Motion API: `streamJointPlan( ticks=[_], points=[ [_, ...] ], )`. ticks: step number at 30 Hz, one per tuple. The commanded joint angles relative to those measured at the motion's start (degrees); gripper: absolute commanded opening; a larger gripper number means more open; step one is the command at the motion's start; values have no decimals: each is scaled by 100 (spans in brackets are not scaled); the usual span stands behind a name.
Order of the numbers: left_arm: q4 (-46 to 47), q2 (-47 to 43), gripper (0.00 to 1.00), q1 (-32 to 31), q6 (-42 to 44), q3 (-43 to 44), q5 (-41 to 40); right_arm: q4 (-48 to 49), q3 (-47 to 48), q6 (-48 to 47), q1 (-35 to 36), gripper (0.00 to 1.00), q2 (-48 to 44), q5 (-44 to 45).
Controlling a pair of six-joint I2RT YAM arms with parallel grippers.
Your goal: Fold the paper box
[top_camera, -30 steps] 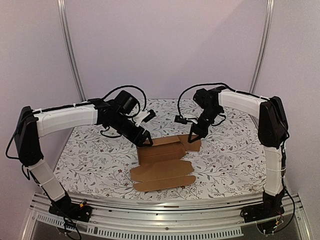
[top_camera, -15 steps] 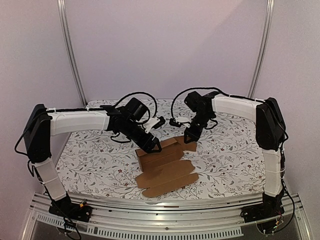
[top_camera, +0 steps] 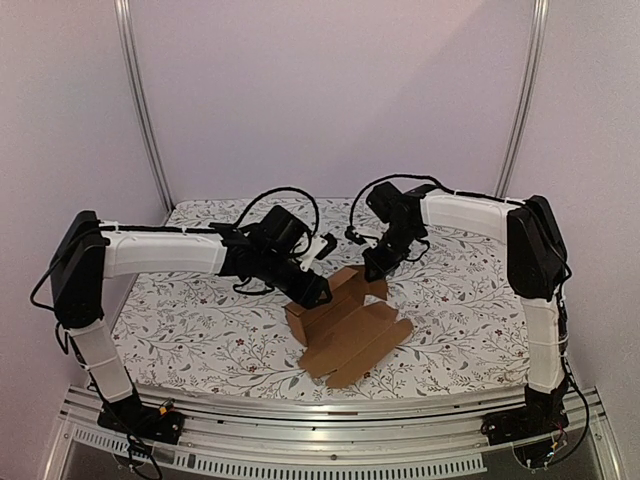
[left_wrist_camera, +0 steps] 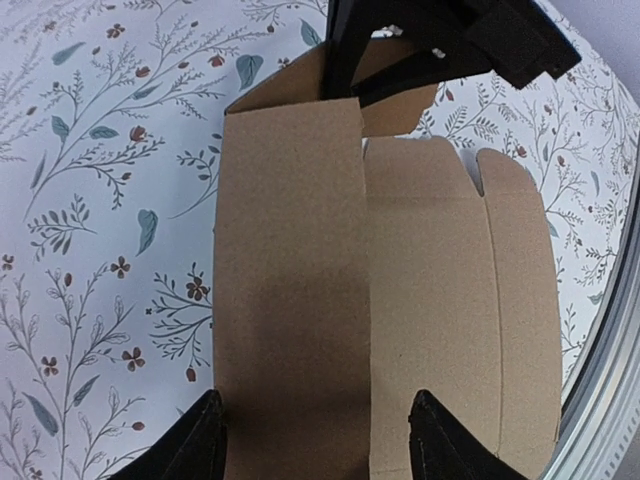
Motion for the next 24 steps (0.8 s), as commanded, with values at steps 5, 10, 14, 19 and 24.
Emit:
streamJointPlan(
  ticks=[5,10,14,19,24],
  points=[
    [119,265,60,-102,-288,-178,-281,-182,-293,652,-74,25,-387,-713],
    [144,236,59,-117,-292,-241,-304,-506,-413,208,-452,35,-747,-1225],
    [131,190,58,-168,-306,-242,-296,-867,-382,-222,-699,40,-913,-1378],
    [55,75,56,-286,-286,-242,-448,-878,-624,-550,-971,42,-1220,-1495],
    [-207,29,50,-569,31,-128,-1197,-719,-972,-588,-1198,42,-1567,-1484]
  ],
)
